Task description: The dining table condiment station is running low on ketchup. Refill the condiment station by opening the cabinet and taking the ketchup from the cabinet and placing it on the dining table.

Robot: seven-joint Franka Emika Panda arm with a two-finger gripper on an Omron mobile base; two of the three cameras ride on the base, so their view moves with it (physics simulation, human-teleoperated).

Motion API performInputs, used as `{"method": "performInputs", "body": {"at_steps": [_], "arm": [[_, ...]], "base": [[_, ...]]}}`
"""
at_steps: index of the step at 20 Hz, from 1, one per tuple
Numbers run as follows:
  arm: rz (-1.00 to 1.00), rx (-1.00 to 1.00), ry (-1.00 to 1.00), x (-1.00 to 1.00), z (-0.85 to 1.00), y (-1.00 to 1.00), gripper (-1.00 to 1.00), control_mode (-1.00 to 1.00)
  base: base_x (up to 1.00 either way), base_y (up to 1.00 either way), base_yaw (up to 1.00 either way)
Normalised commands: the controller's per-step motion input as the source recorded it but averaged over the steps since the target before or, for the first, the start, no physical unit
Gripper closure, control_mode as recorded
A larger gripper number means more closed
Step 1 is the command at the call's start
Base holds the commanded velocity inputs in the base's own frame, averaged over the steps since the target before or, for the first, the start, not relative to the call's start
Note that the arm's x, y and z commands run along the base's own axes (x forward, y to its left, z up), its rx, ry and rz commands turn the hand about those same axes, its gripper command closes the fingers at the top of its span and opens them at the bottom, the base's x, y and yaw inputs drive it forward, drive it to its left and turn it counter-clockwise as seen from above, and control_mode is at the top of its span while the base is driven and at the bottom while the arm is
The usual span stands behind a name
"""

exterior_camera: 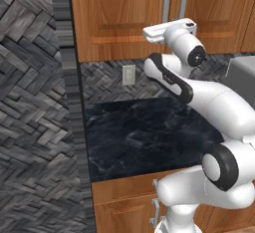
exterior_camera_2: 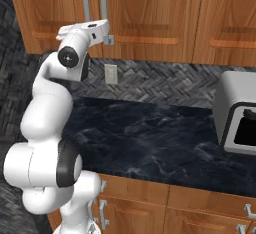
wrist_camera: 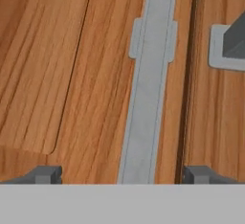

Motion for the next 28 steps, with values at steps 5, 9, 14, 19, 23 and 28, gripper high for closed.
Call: {"method": "performInputs", "body": {"at_steps": [5,9,14,19,23,28], "arm": [[0.00,0.00,0.11,0.33,0.00,0.00,-1.00,-1.00],[0.00,0.00,0.11,0.37,-0.03,0.01,-1.00,-1.00],[0.00,0.00,0.11,0.41,-0.14,0.31,1.00,-1.00],[0.00,0.00,0.01,0.21,-0.14,0.52,1.00,-1.00],[0.03,0.00,0.00,0.01,-0.15,0.66,1.00,-1.00],[0.06,-0.02,0.02,-0.23,-0.03,0.80,1.00,-1.00]], "base": [[0.00,0.00,0.00],[0.00,0.00,0.00],[0.00,0.00,0.00],[0.00,0.00,0.00],[0.00,0.00,0.00],[0.00,0.00,0.00]]}}
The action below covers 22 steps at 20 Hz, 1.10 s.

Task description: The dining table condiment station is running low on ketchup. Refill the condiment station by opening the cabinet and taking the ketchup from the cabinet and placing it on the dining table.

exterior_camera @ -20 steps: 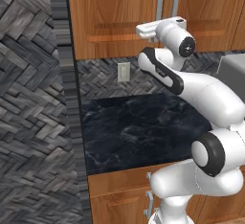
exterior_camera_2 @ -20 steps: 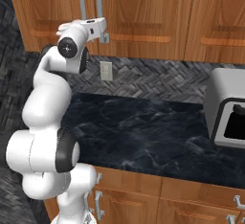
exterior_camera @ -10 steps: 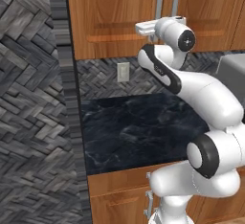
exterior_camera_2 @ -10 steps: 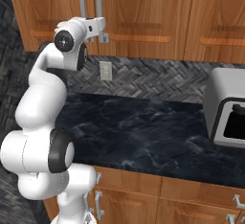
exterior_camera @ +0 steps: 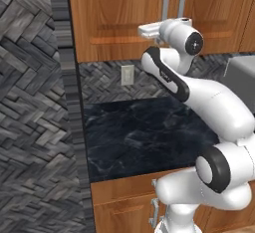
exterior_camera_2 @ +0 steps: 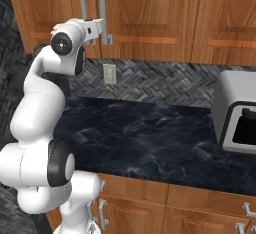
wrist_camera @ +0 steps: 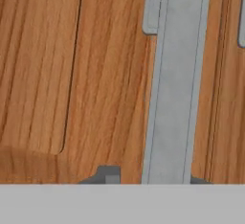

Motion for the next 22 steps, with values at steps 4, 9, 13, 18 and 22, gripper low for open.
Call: {"method": "performInputs", "body": {"at_steps": [4,9,13,18,22], "arm": [[0.10,-0.05,0.00,-0.79,0.00,0.84,1.00,-1.00],[0.07,-0.02,0.00,-1.00,0.00,0.79,1.00,-1.00],[0.02,-0.02,0.00,-1.00,0.00,0.91,1.00,-1.00],[0.00,-0.01,-0.03,-1.00,-0.07,0.82,1.00,-1.00],[0.00,0.00,-0.05,-1.00,-0.18,0.62,1.00,-1.00]], "base": [[0.00,0.00,0.00],[0.00,0.00,0.00],[0.00,0.00,0.00],[0.00,0.00,0.00],[0.00,0.00,0.00]]}}
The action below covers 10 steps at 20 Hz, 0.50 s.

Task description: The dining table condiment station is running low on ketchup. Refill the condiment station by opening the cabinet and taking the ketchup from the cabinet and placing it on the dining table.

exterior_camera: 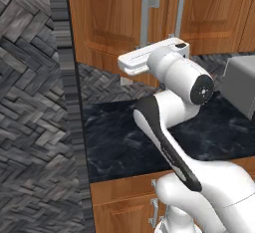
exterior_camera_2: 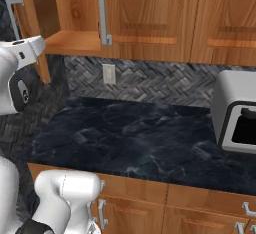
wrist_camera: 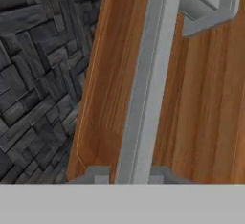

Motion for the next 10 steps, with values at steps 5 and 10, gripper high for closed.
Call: {"method": "performInputs", "body": {"at_steps": [5,10], "arm": [[0.00,0.08,0.06,-0.57,-0.03,0.15,-1.00,-1.00],[0.00,0.22,0.01,-0.41,0.02,-0.88,-1.00,-1.00]], "base": [[0.00,0.00,0.00],[0.00,0.00,0.00]]}}
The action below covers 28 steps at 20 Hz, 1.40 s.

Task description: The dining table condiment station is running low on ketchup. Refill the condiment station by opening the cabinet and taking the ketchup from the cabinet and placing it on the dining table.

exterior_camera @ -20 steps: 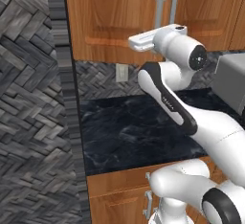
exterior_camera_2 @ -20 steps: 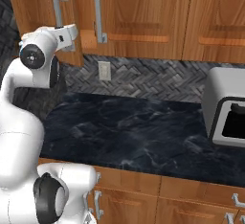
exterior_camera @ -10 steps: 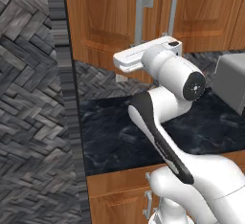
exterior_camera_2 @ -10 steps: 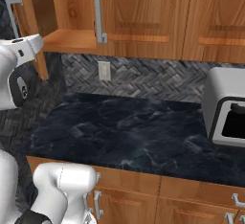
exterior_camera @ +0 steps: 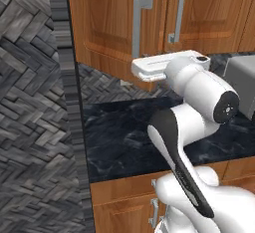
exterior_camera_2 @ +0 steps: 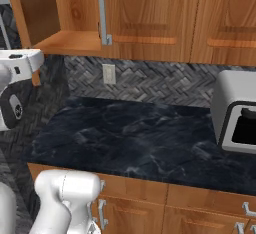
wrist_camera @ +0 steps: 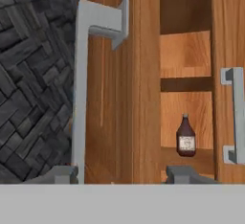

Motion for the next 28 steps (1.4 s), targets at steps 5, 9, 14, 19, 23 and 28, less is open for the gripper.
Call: {"method": "performInputs", "body": {"at_steps": [5,9,14,19,23,28], "arm": [[0.05,0.31,0.00,-0.41,0.09,-1.00,-1.00,-1.00],[0.15,0.34,0.01,0.37,-0.14,-0.93,-1.00,-1.00],[0.25,0.25,0.00,0.74,-0.58,-0.38,-1.00,-1.00],[0.26,0.21,0.15,0.83,-0.25,-0.09,-1.00,-1.00],[0.20,0.15,0.28,0.92,0.00,0.24,-1.00,-1.00],[0.15,0.00,0.16,0.26,0.02,0.73,-1.00,-1.00]], "base": [[0.00,0.00,0.00],[0.00,0.00,0.00],[0.00,0.00,0.00],[0.00,0.00,0.00],[0.00,0.00,0.00],[0.00,0.00,0.00]]}}
